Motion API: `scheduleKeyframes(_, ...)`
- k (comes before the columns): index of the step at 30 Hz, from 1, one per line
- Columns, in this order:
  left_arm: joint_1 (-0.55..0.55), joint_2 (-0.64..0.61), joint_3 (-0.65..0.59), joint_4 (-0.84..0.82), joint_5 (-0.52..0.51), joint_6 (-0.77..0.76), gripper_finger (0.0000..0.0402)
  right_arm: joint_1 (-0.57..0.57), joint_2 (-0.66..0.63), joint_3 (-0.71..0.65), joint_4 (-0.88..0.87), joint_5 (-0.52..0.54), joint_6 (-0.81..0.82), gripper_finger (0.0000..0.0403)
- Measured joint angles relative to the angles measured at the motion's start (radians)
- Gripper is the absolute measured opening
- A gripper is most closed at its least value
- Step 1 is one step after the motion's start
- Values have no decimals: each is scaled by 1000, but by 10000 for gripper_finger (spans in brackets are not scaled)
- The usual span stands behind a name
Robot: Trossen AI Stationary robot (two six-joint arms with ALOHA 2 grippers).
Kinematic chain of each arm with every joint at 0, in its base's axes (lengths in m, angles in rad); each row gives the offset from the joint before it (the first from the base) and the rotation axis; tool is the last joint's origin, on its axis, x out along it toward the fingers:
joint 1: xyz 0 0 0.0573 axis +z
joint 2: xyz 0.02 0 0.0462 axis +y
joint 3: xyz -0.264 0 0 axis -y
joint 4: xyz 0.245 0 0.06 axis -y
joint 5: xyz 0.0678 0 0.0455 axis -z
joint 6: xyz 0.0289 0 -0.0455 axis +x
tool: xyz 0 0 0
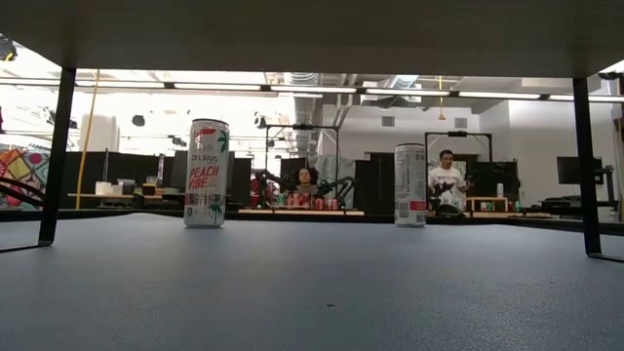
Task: Place canned beverage on shelf
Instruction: Put the bottom right white pink soda can on the shelf
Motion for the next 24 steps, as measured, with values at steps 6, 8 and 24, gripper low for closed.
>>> scheduleKeyframes(6,4,0,0,1,35,-34,387,-5,0,0,-12,0,-4,225)
scheduleKeyframes(8,4,0,0,0,37,-36,387,-6,0,0,-20,-2,-6,225)
scheduleKeyframes(24,22,-1,0,-19,36,2,387,-10,0,9,-88,48,-3,225)
